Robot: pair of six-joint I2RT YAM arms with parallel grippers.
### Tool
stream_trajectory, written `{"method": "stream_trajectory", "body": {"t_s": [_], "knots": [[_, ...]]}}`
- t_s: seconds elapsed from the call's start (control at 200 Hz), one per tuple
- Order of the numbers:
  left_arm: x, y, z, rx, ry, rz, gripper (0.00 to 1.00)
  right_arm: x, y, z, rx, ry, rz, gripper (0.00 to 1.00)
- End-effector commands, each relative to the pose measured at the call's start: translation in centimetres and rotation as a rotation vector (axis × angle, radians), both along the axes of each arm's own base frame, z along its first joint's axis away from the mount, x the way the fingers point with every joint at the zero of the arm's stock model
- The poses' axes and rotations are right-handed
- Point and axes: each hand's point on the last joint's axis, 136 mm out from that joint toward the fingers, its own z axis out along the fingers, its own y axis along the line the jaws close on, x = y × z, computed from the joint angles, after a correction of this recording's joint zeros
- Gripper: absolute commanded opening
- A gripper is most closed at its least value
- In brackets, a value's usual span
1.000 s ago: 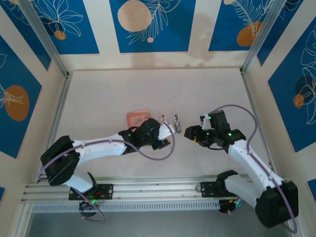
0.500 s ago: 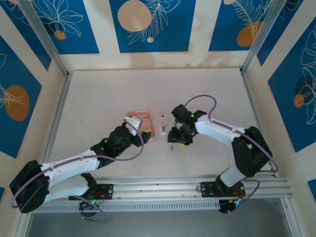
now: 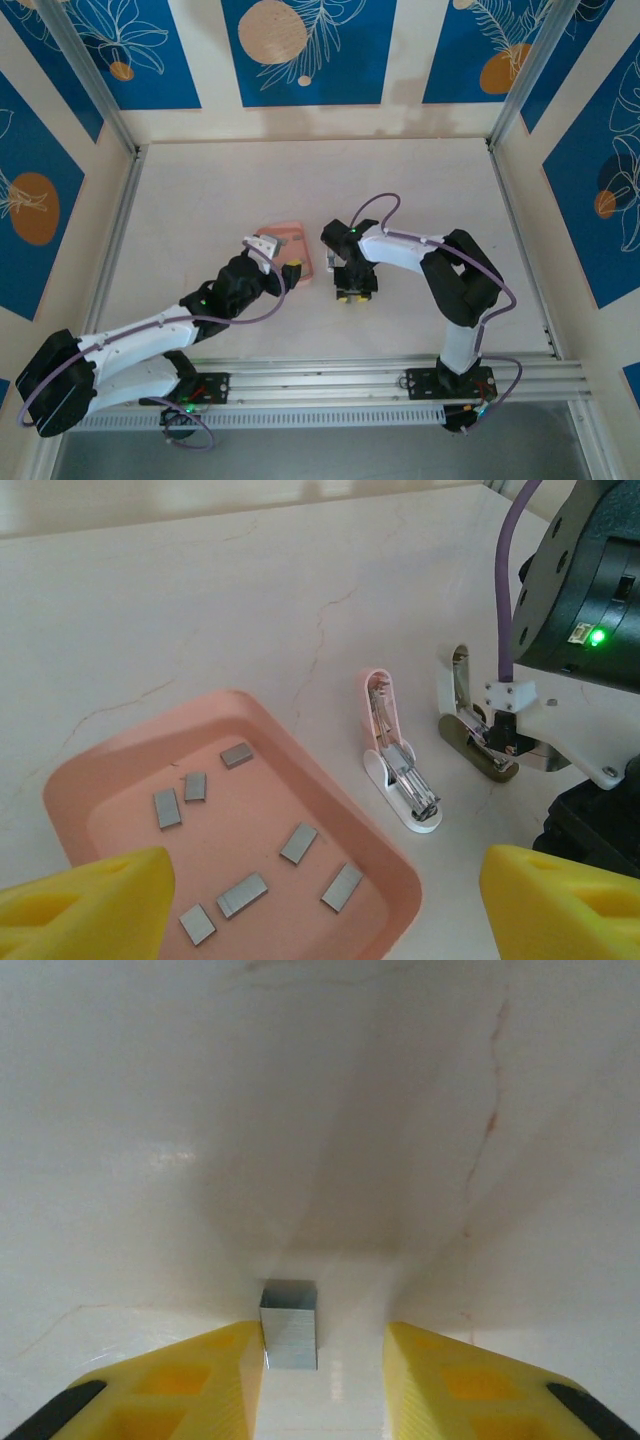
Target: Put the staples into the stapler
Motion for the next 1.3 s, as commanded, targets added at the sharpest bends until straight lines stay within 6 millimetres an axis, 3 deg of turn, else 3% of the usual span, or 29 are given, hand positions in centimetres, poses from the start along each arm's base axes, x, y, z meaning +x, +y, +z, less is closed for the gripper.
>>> {"method": "stream_trajectory", "body": {"t_s": [0.0,0.26,0.87,1.05,1.296], "knots": [[0.2,0.9,0.0,-0.012,-0.005,0.035,0.79,0.4,-0.1,0.1,-0.018,0.005,-0.019,0.36],[0.2,0.8,-0.1,-0.009,-0.004,0.030,0.79,0.9,0.7,0.2,0.003,0.001,0.000,0.31],[0.3,1.0,-0.1,-0.002,0.007,0.048,0.78,0.9,0.1,-1.8,-0.040,0.005,-0.015,0.15],[0.6,2.0,-0.4,-0.004,0.044,0.108,0.78,2.7,0.4,0.8,0.024,-0.153,-0.045,0.15],[1.4,3.8,-1.5,-0.120,0.120,0.229,0.78,7.2,1.0,5.4,0.145,-0.422,-0.064,0.15]]}}
